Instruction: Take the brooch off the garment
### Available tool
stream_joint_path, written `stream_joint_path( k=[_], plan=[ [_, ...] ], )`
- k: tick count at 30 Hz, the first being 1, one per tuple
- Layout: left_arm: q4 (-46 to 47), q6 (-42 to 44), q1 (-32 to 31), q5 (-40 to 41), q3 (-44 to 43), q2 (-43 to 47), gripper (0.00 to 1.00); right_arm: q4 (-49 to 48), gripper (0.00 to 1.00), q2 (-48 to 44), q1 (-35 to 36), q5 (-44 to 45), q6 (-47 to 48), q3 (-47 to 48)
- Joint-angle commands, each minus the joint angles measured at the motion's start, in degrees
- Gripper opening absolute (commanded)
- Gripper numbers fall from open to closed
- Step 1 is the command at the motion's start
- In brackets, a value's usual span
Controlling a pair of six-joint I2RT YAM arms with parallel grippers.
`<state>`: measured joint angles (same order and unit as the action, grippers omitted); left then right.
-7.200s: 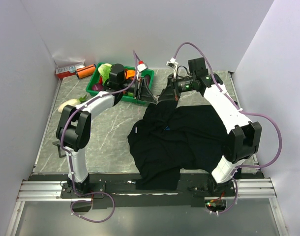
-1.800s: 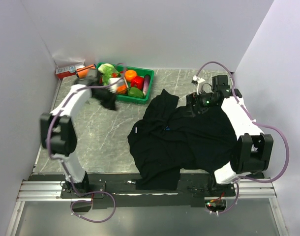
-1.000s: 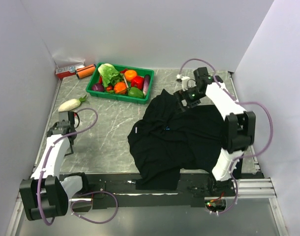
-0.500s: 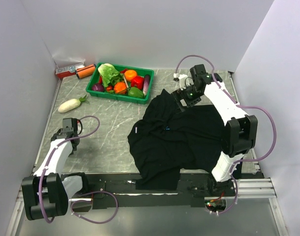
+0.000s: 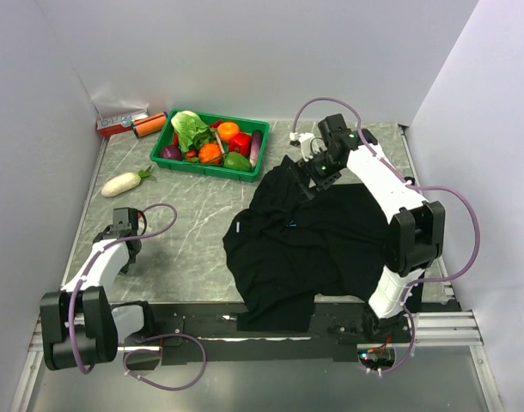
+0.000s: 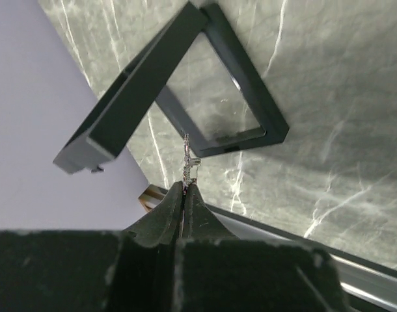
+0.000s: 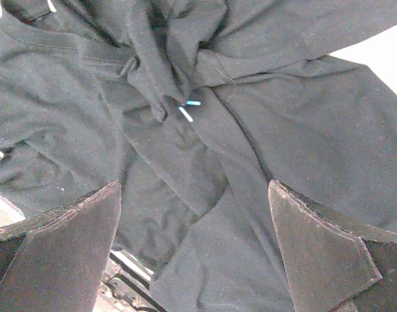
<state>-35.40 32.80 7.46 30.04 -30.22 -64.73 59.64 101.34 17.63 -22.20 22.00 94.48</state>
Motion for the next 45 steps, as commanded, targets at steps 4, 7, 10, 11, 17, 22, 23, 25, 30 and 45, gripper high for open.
stream_joint_path(
  k=[4,7,10,11,17,22,23,25,30,45],
  plan=[
    [4.0,0.5,0.0,-1.0,-2.0,-2.2,0.01,0.5,1.0,-3.5,2.8,0.3,1.0,0.2],
    [5.3,1.5,0.1,-1.3,-2.1,-2.3,0.01,0.4,1.0,-4.2,4.2,0.6,1.6,-0.5],
    [7.0,2.4,0.1,-0.8,-2.4,-3.4,0.01,0.7,1.0,-4.7,5.2,0.8,2.3,-0.9],
    [7.5,2.4,0.0,-0.4,-2.7,-3.9,0.01,0.6,1.0,-4.7,5.4,1.0,2.4,-1.0],
    [9.4,2.4,0.1,0.4,-4.7,-7.5,0.01,0.8,1.0,-4.8,6.1,1.5,3.0,-1.2],
    [9.6,1.8,0.1,0.5,-4.9,-10.5,0.01,1.1,1.0,-4.7,6.1,1.4,3.0,-1.3],
    [9.6,1.7,0.0,0.4,-4.9,-10.9,0.01,1.1,1.0,-4.7,6.3,1.4,3.0,-1.3],
    [9.1,0.9,-0.1,-0.2,-4.9,-11.5,0.01,1.1,1.0,-4.5,6.3,1.4,3.1,-1.2],
    [8.4,-0.4,-0.5,-1.3,-4.8,-12.2,0.01,1.2,1.0,-4.2,6.5,1.5,3.2,-0.9],
    [0.9,-13.2,-7.2,-2.2,-10.4,-15.3,0.32,1.4,1.0,-3.8,6.8,0.6,3.1,-1.0]
  ],
)
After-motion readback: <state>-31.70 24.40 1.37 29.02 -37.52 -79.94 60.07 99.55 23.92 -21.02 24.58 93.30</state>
